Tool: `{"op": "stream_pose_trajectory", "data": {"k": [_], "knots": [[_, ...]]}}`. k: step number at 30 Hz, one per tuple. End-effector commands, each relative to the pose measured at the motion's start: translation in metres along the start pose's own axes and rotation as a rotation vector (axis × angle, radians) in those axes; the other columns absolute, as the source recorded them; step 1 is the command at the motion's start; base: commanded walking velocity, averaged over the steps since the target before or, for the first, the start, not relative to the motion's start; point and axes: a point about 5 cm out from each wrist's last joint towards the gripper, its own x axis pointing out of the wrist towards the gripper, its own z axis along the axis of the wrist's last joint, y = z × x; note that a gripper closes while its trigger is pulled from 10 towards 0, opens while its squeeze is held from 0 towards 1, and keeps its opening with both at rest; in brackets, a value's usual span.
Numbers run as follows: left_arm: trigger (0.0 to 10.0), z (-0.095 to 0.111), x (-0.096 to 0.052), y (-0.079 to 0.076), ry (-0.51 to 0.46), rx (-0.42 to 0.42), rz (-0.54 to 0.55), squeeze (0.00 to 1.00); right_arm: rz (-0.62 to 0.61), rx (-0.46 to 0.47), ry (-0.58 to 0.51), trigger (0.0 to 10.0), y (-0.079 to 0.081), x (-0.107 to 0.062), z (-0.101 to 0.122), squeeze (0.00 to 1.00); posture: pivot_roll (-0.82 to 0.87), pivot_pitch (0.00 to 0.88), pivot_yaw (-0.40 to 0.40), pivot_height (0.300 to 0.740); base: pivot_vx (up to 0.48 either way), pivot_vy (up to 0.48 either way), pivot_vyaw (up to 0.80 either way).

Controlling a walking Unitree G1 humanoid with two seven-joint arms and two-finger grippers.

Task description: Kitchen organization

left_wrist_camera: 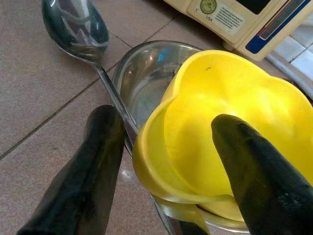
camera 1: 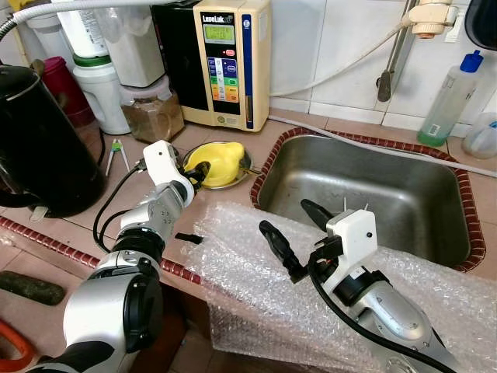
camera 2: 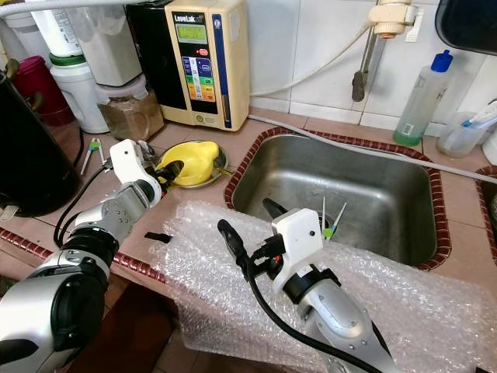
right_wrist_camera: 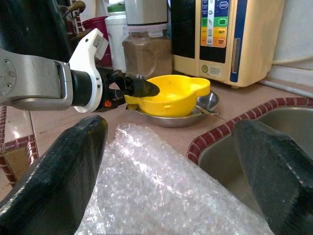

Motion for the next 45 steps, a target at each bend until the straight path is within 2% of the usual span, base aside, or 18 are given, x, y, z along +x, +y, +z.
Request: {"op": "stream_pose_trajectory", "data": {"k": [1,9,15,21,24,29,34,38,41,42,45], "knots": [[0.0,0.001,0.000,-0.001,0.020,0.017,0.000,0.00,0.014,-0.011,0.001,10.0,0.001,0.000,0.000,0.00,-0.13,0.009,0.094,0.740,0.000,0.000,0.00],[0.0,0.000,0.000,0.001,0.024,0.026,-0.007,0.00,0.021,-0.017,0.006,10.0,0.002,0.001,-0.001,0.00,-0.13,0.009,0.094,0.740,0.000,0.000,0.00],[0.0,0.002,-0.001,0.003,-0.008,0.109,-0.003,0.00,0.007,-0.025,0.007,10.0,-0.002,0.001,-0.001,0.00,-0.12,0.007,0.088,0.740,0.000,0.000,0.00],[0.0,0.005,-0.001,0.006,-0.036,0.156,0.018,0.00,-0.006,-0.022,0.001,10.0,-0.004,0.001,-0.001,0.00,-0.13,0.007,0.087,0.740,0.000,0.000,0.00],[0.0,0.007,-0.002,0.008,-0.059,0.215,0.026,0.00,-0.039,0.015,-0.021,10.0,-0.008,0.000,0.001,0.00,-0.13,0.007,0.087,0.740,0.000,0.000,0.00],[0.0,0.012,-0.003,0.011,-0.103,0.265,0.042,0.00,-0.038,0.032,-0.015,10.0,-0.008,0.000,0.000,0.00,-0.12,0.009,0.084,0.740,0.000,0.000,0.00],[0.0,0.017,-0.005,0.009,-0.178,0.292,0.040,0.00,-0.055,0.050,-0.018,10.0,-0.011,0.002,0.000,0.00,-0.12,0.009,0.081,0.740,0.000,0.000,0.00],[0.0,0.021,-0.006,0.004,-0.234,0.311,0.019,0.00,-0.100,0.015,-0.038,10.0,-0.015,0.004,0.003,0.00,-0.12,0.009,0.076,0.740,0.000,0.000,0.00],[0.0,0.028,-0.009,-0.002,-0.321,0.319,-0.010,0.00,-0.135,0.015,-0.063,10.0,-0.021,0.005,0.006,0.00,-0.12,0.009,0.074,0.740,0.000,0.000,0.00],[0.0,0.032,-0.011,-0.009,-0.381,0.306,-0.048,0.00,-0.191,0.018,-0.064,10.0,-0.028,0.005,0.005,0.00,-0.12,0.009,0.072,0.740,0.000,0.000,0.00],[0.0,0.035,-0.014,-0.017,-0.437,0.326,-0.099,0.00,-0.244,0.017,-0.072,10.0,-0.034,0.005,0.006,0.00,-0.12,0.009,0.071,0.740,0.000,0.000,0.00]]}}
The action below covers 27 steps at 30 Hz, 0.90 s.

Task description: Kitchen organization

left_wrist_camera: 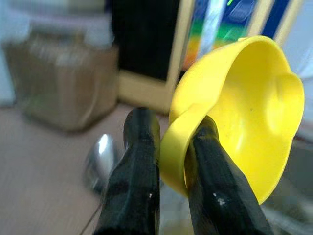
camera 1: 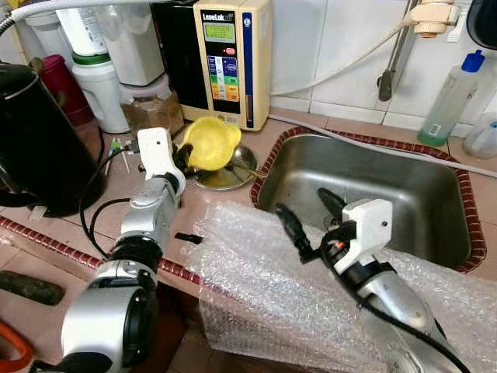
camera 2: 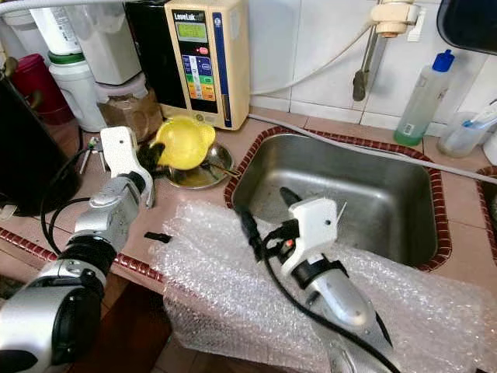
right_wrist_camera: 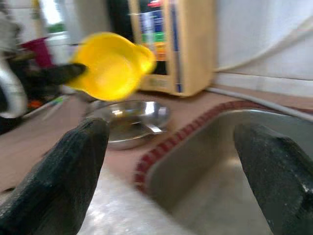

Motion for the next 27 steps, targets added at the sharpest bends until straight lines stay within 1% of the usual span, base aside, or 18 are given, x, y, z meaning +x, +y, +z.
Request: {"op": "stream_pose_trajectory", "data": {"k": [1,3,6,7,8,10,11,12,13,17,19,20,24,26,27], "knots": [[0.0,0.013,-0.001,-0.010,-0.104,0.009,-0.071,0.00,-0.078,-0.003,-0.011,10.0,-0.008,0.003,0.001,0.00,-0.12,0.009,0.071,0.740,0.000,0.000,0.00],[0.0,0.015,-0.002,-0.015,-0.133,-0.004,-0.097,0.00,-0.095,0.005,-0.013,10.0,-0.010,0.004,0.001,0.00,-0.12,0.009,0.071,0.740,0.000,0.000,0.00],[0.0,0.013,-0.006,-0.030,-0.151,-0.013,-0.179,0.00,-0.119,0.049,-0.020,10.0,-0.013,0.006,0.002,0.00,-0.12,0.008,0.071,0.740,0.000,0.000,0.00],[0.0,0.013,-0.006,-0.030,-0.151,-0.013,-0.179,0.00,-0.119,0.049,-0.020,10.0,-0.013,0.006,0.002,0.00,-0.12,0.008,0.071,0.740,0.000,0.000,0.00],[0.0,0.012,-0.008,-0.035,-0.153,-0.025,-0.210,0.00,-0.131,0.064,-0.022,10.0,-0.014,0.006,0.002,0.00,-0.12,0.008,0.071,0.740,0.000,0.000,0.00],[0.0,0.003,-0.016,-0.051,-0.141,-0.058,-0.300,0.00,-0.131,0.135,-0.013,10.0,-0.015,0.009,0.002,0.00,-0.11,0.008,0.072,0.740,0.000,0.000,0.00],[0.0,-0.005,-0.024,-0.063,-0.130,-0.066,-0.365,0.00,-0.147,0.188,-0.027,10.0,-0.017,0.010,0.002,0.00,-0.11,0.008,0.072,0.740,0.000,0.000,0.00],[0.0,-0.006,-0.026,-0.066,-0.127,-0.065,-0.380,0.00,-0.155,0.200,-0.035,10.0,-0.018,0.011,0.003,0.00,-0.11,0.008,0.072,0.740,0.000,0.000,0.00],[0.0,-0.010,-0.030,-0.072,-0.121,-0.082,-0.408,0.00,-0.171,0.222,-0.046,10.0,-0.021,0.011,0.003,0.00,-0.11,0.008,0.072,0.740,0.000,0.000,0.00],[0.0,-0.013,-0.035,-0.078,-0.109,-0.095,-0.443,0.00,-0.195,0.246,-0.062,10.0,-0.024,0.014,0.004,0.00,-0.11,0.005,0.075,0.740,0.000,0.000,0.00],[0.0,-0.016,-0.043,-0.091,-0.097,-0.120,-0.520,0.00,-0.222,0.298,-0.081,10.0,-0.029,0.019,0.004,0.00,-0.12,0.004,0.078,0.740,0.000,0.000,0.00],[0.0,-0.016,-0.044,-0.094,-0.098,-0.131,-0.536,0.00,-0.227,0.303,-0.081,10.0,-0.030,0.021,0.004,0.00,-0.12,0.004,0.078,0.740,0.000,0.000,0.00],[0.0,-0.012,-0.049,-0.099,-0.102,-0.170,-0.578,0.00,-0.233,0.322,-0.076,10.0,-0.033,0.025,0.003,0.00,-0.11,0.003,0.075,0.740,0.000,0.000,0.00],[0.0,-0.013,-0.055,-0.105,-0.087,-0.189,-0.639,0.00,-0.243,0.366,-0.085,10.0,-0.036,0.027,0.003,0.00,-0.11,0.002,0.076,0.740,0.000,0.000,0.00],[0.0,-0.013,-0.055,-0.105,-0.087,-0.189,-0.639,0.00,-0.243,0.366,-0.085,10.0,-0.036,0.027,0.003,0.00,-0.11,0.002,0.076,0.740,0.000,0.000,0.00]]}}
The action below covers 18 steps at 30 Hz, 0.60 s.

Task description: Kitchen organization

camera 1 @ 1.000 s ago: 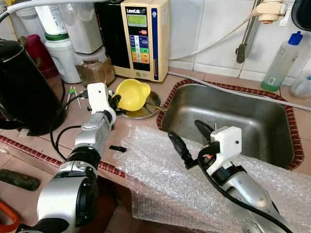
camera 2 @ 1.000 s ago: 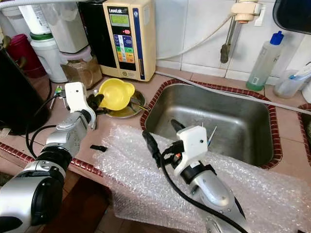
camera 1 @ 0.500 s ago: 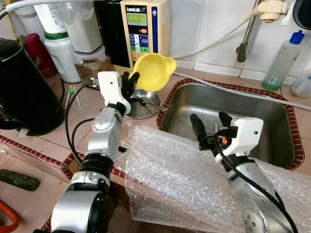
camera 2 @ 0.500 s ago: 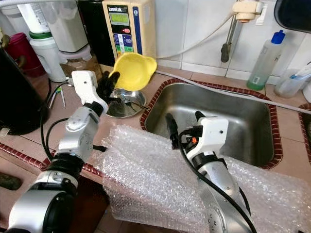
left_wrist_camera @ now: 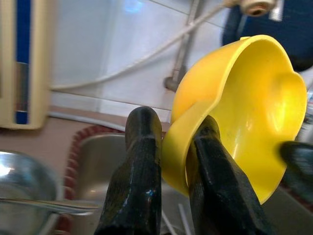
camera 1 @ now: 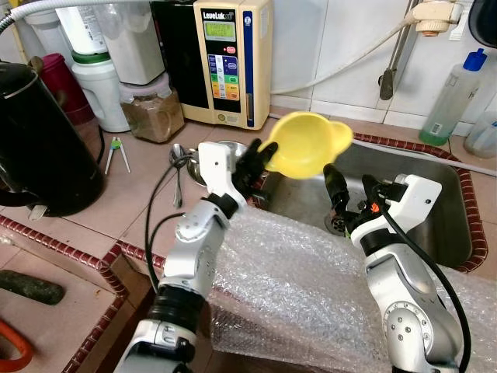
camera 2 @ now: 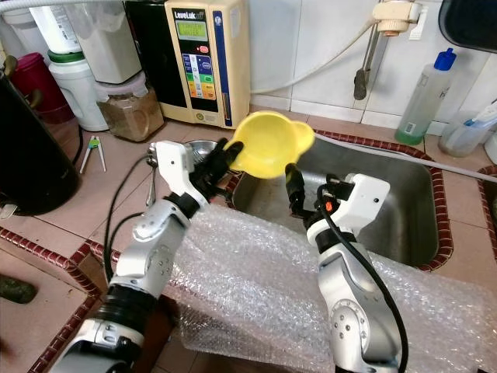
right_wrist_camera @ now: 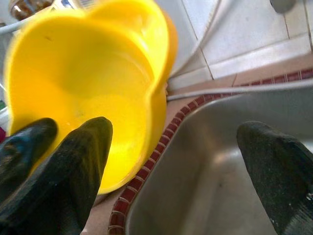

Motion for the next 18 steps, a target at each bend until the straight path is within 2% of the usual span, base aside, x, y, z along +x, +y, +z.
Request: {"op": "stream_pose_trajectory", "data": {"k": [1,3,4,5,6,13,16,18], "knots": [[0.0,0.003,-0.001,-0.003,-0.004,-0.002,-0.031,0.00,-0.004,0.025,-0.014,10.0,-0.001,0.002,0.003,0.00,-0.11,0.002,0.076,0.740,0.000,0.000,0.00],[0.0,0.000,-0.003,-0.007,0.007,-0.006,-0.052,0.00,0.006,0.040,-0.010,10.0,0.000,0.005,0.002,0.00,-0.11,0.002,0.074,0.740,0.000,0.000,0.00],[0.0,0.000,-0.005,-0.011,0.016,-0.013,-0.065,0.00,0.009,0.047,0.008,3.6,0.000,0.011,-0.001,0.00,-0.11,0.002,0.073,0.740,0.000,0.000,0.00],[0.0,0.000,-0.005,-0.011,0.016,-0.013,-0.065,0.00,0.009,0.047,0.008,3.6,0.000,0.011,-0.001,0.00,-0.11,0.002,0.073,0.740,0.000,0.000,0.00],[0.0,0.000,-0.004,-0.012,0.015,-0.017,-0.067,0.00,0.009,0.048,0.012,0.0,-0.001,0.013,-0.001,0.00,-0.11,0.002,0.074,0.740,0.000,0.000,0.00],[0.0,0.002,-0.007,-0.014,0.019,-0.028,-0.072,0.00,-0.006,0.052,0.016,0.0,-0.015,0.029,0.012,0.00,-0.10,0.005,0.070,0.740,0.000,0.000,0.00],[0.0,0.006,-0.008,-0.007,0.018,-0.015,-0.037,0.00,-0.056,0.053,0.022,0.0,-0.034,0.034,0.025,0.00,-0.09,0.014,0.074,0.740,0.000,0.000,0.00],[0.0,0.007,-0.008,-0.006,0.018,-0.012,-0.034,0.00,-0.057,0.032,0.037,0.0,-0.038,0.035,0.027,0.00,-0.09,0.015,0.076,0.740,0.000,0.000,0.00]]}}
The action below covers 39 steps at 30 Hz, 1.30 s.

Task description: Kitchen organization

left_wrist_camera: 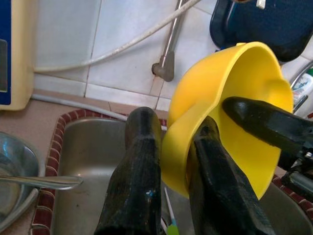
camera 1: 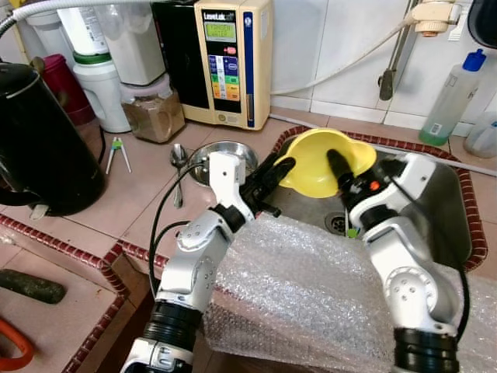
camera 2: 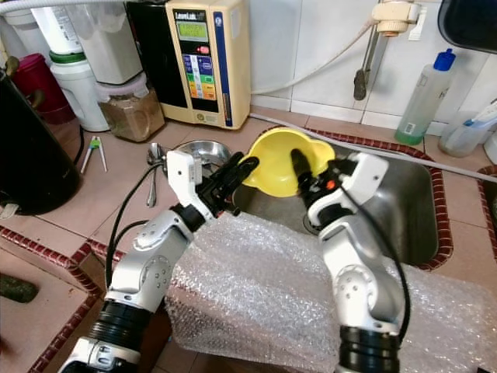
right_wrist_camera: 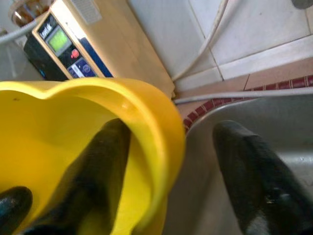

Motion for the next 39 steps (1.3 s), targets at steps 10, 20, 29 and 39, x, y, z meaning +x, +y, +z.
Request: {"op": "stream_pose_trajectory", "data": {"k": [10,20,29,39], "knots": [[0.0,0.018,0.003,0.007,-0.040,0.047,0.003,0.00,-0.039,-0.058,0.032,0.0,-0.013,0.007,0.004,0.00,-0.07,0.026,0.070,0.740,0.000,0.000,0.00],[0.0,0.020,0.003,0.011,-0.049,0.062,0.043,0.00,-0.095,-0.023,-0.001,0.0,-0.005,0.004,-0.013,0.00,-0.07,0.028,0.059,0.740,0.000,0.000,0.00],[10.0,0.018,0.008,0.008,-0.015,0.097,0.017,0.00,-0.157,0.009,-0.043,0.0,-0.002,-0.002,-0.022,0.00,-0.09,0.036,0.082,0.740,0.000,0.000,0.00],[10.0,0.014,0.016,0.022,0.103,0.149,0.066,1.00,-0.383,-0.134,-0.094,0.0,-0.024,0.000,-0.016,0.00,-0.08,0.033,0.105,0.740,0.000,0.000,0.00]]}}
